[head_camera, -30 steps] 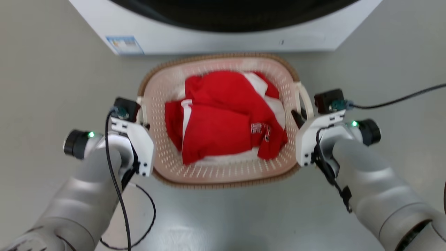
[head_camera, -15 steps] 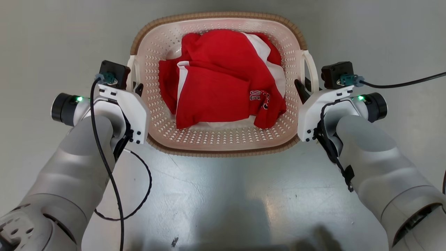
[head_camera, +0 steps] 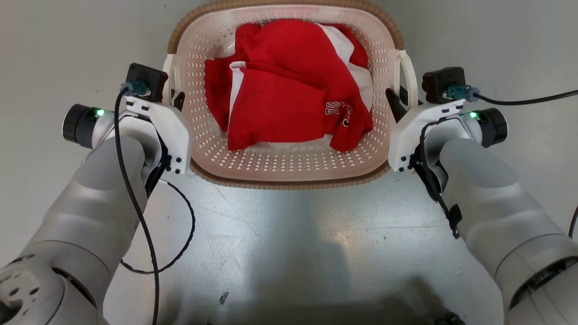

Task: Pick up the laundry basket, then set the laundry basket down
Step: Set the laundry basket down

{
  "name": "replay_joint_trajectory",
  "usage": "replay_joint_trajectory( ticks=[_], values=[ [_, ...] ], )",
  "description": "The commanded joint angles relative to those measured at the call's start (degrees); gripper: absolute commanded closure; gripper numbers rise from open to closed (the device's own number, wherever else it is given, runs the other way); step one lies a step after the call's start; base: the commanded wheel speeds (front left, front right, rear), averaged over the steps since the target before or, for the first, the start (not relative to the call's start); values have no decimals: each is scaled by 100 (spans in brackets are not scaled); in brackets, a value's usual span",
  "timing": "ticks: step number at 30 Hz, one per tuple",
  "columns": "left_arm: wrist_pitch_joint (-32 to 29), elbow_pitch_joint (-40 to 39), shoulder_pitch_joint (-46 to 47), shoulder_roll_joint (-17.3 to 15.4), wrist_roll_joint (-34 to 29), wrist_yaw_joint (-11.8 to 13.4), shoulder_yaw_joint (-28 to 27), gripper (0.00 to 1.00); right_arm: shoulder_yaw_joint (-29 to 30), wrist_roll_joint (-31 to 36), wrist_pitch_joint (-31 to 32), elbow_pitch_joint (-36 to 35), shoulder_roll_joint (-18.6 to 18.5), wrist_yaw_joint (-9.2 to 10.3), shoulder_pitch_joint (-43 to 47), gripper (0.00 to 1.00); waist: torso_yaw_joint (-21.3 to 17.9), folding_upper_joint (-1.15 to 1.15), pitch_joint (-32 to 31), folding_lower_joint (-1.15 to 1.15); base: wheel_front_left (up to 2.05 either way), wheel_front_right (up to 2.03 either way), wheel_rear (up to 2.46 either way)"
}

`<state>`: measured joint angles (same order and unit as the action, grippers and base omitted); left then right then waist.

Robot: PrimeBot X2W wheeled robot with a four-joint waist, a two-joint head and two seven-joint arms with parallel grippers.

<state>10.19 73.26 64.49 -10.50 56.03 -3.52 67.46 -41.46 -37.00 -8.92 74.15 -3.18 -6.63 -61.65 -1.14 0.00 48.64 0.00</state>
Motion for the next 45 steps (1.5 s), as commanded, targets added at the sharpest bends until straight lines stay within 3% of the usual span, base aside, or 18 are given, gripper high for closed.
replay_joint_trajectory(
  ticks=[1, 14, 29, 30, 31, 32, 37, 45],
  values=[
    [115, 62, 229, -317, -59, 102, -56, 100, -15, 183, -5, -20, 30, -86, 167, 100, 10, 0, 46, 0, 0, 0, 0],
    [61, 66, 292, -343, -37, 90, -29, 100, 426, 641, 13, -20, 30, -86, 184, 100, 40, 0, 182, 0, 0, 0, 0],
    [-111, 68, 336, -377, -53, 123, 63, 100, 519, 620, 19, -20, 30, -86, 240, 100, -16, 0, 242, 0, 0, 0, 0],
    [-153, 68, 327, -388, -21, 155, 38, 84, 567, 639, -11, -20, 30, -86, 236, 71, -31, 0, 245, 0, 0, 0, 0],
    [-208, 68, 317, -388, 8, 181, 20, 53, 609, 677, -15, -20, 30, -86, 241, 0, -39, 0, 250, 0, 0, 0, 0],
    [-273, 69, 304, -388, 42, 214, -3, 0, 661, 730, 3, -20, 30, -86, 249, 0, -45, 0, 256, 0, 0, 0, 0],
    [-353, 69, 300, -362, 113, 338, -51, 0, 1016, 1100, -136, -20, 30, -86, 235, 0, -48, 0, 277, 0, 0, 0, 0],
    [-410, 69, 257, -305, 201, 319, -90, 0, 1421, 1464, -247, -20, 30, -86, 265, 0, -27, 0, 224, 0, 0, 0, 0]
  ],
)
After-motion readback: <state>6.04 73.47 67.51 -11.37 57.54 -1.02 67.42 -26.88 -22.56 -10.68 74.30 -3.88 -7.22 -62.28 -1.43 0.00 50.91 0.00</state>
